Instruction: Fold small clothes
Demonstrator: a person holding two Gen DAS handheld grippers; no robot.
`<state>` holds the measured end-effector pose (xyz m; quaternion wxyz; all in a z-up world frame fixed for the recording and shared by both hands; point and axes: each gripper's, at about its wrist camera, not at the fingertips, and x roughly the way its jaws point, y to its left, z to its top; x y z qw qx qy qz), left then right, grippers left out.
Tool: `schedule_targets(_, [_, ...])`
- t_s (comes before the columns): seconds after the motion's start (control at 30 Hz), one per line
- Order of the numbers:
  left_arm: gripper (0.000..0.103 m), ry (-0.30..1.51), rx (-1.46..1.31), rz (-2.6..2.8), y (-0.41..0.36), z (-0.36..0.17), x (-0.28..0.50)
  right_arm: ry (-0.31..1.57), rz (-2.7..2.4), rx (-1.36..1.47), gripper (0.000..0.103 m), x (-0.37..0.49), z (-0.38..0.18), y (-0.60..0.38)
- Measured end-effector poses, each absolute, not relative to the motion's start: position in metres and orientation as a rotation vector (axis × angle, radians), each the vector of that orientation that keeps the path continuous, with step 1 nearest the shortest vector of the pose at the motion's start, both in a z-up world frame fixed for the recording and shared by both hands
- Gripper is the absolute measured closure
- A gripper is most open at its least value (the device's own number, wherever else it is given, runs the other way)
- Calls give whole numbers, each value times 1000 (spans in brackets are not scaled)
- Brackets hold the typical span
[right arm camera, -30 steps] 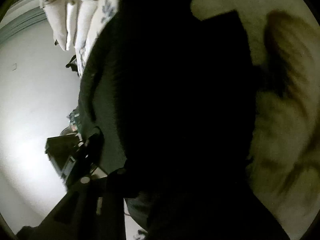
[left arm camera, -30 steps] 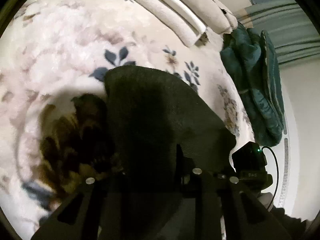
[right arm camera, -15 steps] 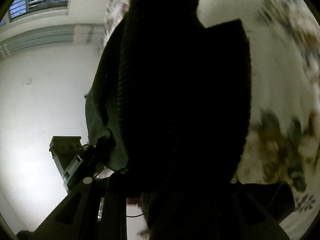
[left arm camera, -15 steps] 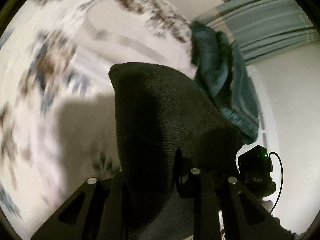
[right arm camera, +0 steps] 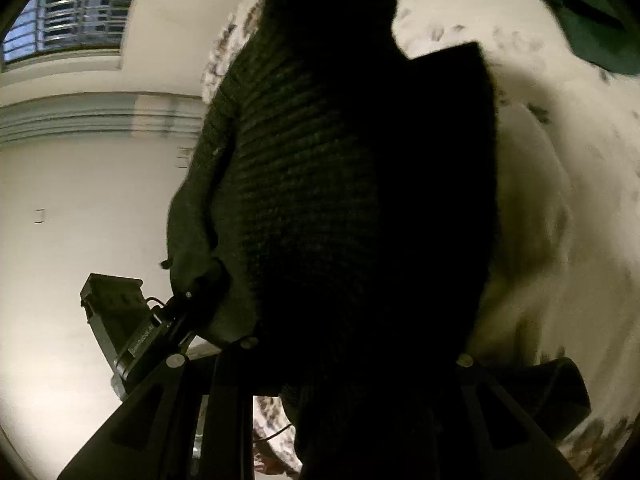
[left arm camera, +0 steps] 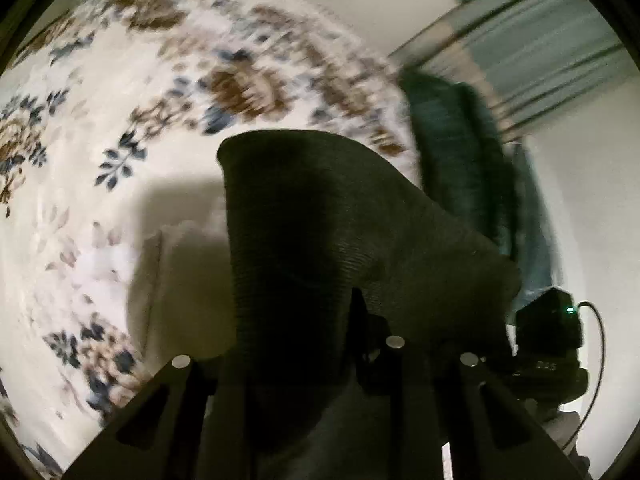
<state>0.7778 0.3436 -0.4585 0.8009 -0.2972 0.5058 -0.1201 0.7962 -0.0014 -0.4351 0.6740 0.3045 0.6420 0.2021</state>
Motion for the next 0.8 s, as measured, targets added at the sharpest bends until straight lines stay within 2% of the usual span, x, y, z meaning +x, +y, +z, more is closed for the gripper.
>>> schedule_targets(0.13, [76,1191,-602,-194,352,-495,797,1505,421,531,77,820,-451,17])
schedule_targets(0.17, [72,1194,-590,-183,353,-495,795,1511,419,491,75,822,-453,23])
schedule_targets(0.2, [63,1190,-576,-168,353,-495,794,1513,419,456,71,823,-451,26])
schedule_targets(0.33, [57,1167,-496,-95,354,-486,789,1471,334,253,46,836,-430,7])
schedule_targets(0.4, [46,1129,-395,-23,350,-475,781,1422,262,168,30,825,-419,4])
schedule_targets(0.43, [42,1092,-342,8,349,-467,775,1401,213,138,14,817,-412,9])
schedule_targets(0.47, [24,1069,-319,18,349,-461,770,1385,186,126,1,814,-401,-1])
schedule_targets(0.5, [3,1060,-294,24,347,-454,762,1361,136,92,0,801,-393,-4])
schedule_targets(0.53, [0,1057,-280,34,347,-451,758,1344,94,64,0,793,-387,-2])
schedule_targets(0.8, [0,993,-139,158,325,-399,666,1183,-140,-85,0,672,-315,-19])
